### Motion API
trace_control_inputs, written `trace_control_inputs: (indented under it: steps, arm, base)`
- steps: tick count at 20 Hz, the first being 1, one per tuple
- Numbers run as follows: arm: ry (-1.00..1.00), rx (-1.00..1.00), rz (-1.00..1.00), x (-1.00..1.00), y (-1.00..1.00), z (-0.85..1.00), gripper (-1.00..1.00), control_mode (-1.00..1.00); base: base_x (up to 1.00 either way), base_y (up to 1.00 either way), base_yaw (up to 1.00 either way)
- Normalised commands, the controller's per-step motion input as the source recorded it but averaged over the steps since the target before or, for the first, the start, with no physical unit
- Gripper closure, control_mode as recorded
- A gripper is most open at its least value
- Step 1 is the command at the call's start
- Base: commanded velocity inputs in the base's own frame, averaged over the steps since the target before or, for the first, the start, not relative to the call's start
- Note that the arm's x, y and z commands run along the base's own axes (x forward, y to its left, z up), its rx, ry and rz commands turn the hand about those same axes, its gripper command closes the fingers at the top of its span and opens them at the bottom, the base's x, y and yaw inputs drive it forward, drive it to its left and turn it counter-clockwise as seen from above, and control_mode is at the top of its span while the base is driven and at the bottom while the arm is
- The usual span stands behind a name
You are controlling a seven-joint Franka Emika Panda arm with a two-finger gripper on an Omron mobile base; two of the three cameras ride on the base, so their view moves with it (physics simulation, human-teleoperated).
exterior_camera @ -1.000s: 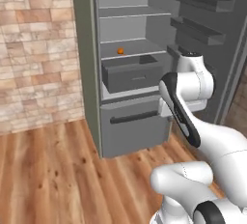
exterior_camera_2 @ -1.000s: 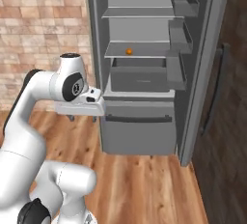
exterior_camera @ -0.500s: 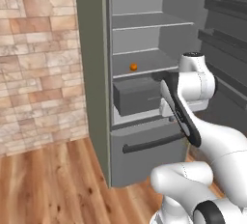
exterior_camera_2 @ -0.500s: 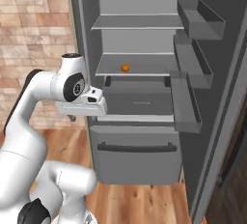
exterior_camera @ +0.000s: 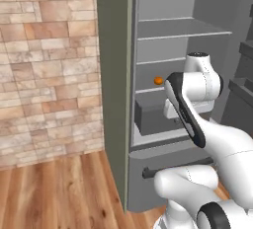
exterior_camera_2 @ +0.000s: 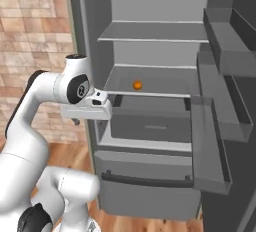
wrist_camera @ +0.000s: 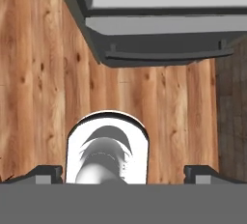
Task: Place the cold items (sweet potato and tangerine) from the fridge in one tupperware on the dining counter. Place the warm items (kebab skewer and hot dog) in the stove area in another tupperware.
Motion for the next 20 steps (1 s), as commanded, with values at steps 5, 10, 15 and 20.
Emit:
trace_control_inputs:
  steps: [5,10,15,20]
  arm:
    - [0.0,0.0,0.0,0.0,0.0,0.0,-1.0,1.0]
    - [0.0,0.0,0.0,0.0,0.0,0.0,-1.0,1.0]
    - [0.0,0.0,0.0,0.0,0.0,0.0,-1.0,1.0]
    - [0.0,0.0,0.0,0.0,0.0,0.0,-1.0,1.0]
  base:
    - [0.36,-0.4,0.07]
    - [0.22,-0.22,-0.09]
    - [0.46,-0.34,0.0]
    - [0.44,-0.33,0.0]
